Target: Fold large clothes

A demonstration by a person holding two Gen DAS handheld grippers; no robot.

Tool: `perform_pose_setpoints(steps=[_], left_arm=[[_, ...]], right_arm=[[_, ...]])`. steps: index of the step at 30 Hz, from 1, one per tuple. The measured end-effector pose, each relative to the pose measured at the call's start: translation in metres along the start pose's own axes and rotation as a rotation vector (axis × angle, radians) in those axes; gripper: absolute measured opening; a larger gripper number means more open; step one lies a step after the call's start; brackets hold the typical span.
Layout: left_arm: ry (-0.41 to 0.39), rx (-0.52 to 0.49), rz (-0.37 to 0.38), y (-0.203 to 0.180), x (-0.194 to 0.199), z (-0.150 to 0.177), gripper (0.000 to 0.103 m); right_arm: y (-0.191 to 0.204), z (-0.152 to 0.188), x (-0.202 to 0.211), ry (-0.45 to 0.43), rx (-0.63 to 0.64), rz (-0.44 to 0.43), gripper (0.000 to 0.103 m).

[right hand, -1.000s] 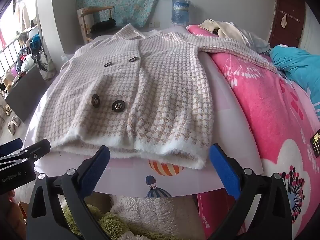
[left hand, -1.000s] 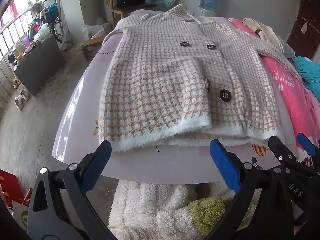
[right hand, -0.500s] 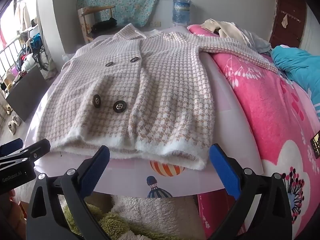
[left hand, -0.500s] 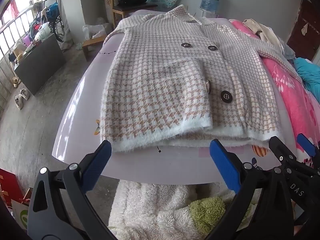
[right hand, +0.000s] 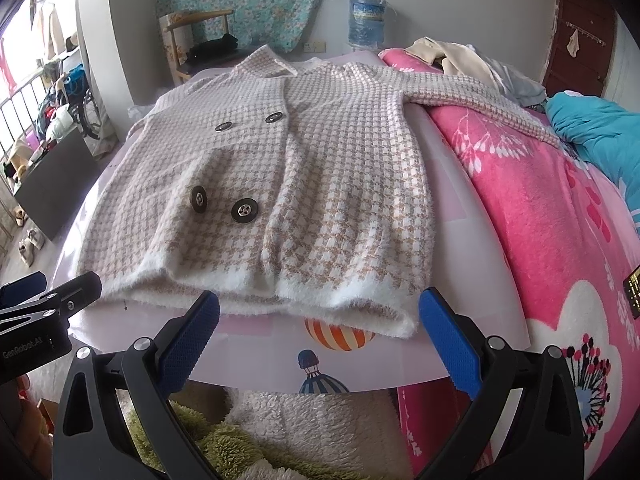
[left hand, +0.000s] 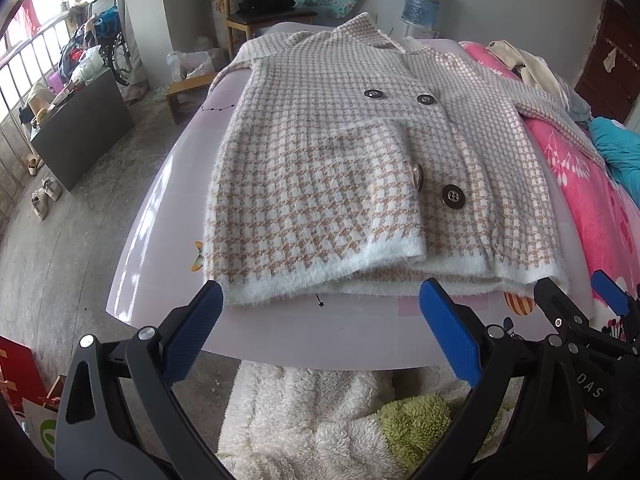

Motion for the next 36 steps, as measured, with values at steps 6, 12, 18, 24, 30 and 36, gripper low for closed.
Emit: perform_pose_setpoints(steps=[6,12,18,24,30,36], left_arm=[[-0.001,0.001,0.0,-0.0001,0.0,0.0001,0.095],[-0.001,0.002,0.0,0.0007,0.001,-0.0008,0.095],[-0.003,0.002,-0.001,0.0021,0.002,-0.0018,0.095],[-0.004,0.002,0.0,0.0024,0.0023,-0.0015,0.095],[-0.005,0.003,0.001,0.0033,0.0031,-0.0016,0.095],[-0.009,0.003,-0.001,0.0052,0.005,-0.0031,0.095]], right_arm=[[0.0003,0.0001,0.0008,0.0,0.0,0.0,0.097],[0.0005,-0.001,0.0017,-0.003,0.004,0.0,0.097],[0.0008,-0.0012,0.0019,-0.003,0.003,-0.002,0.097],[0.0015,-0.0014,0.0023,-0.006,0.004,0.0,0.097],[0.0012,-0.0015,0.0024,-0.006,0.003,0.0,0.097],[0.0009,-0.0018,0.0027,-0.006,0.003,-0.001,0.097]])
Point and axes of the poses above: each gripper's, at about its wrist camera, not at the fingertips, and x roughly against the way its jaws point, y to its left, z to its underside, the point moved 5 cm from there along -x, roughly the way its jaws point, and after that the axes turned 6 degrees about z, right-handed, at the moved point
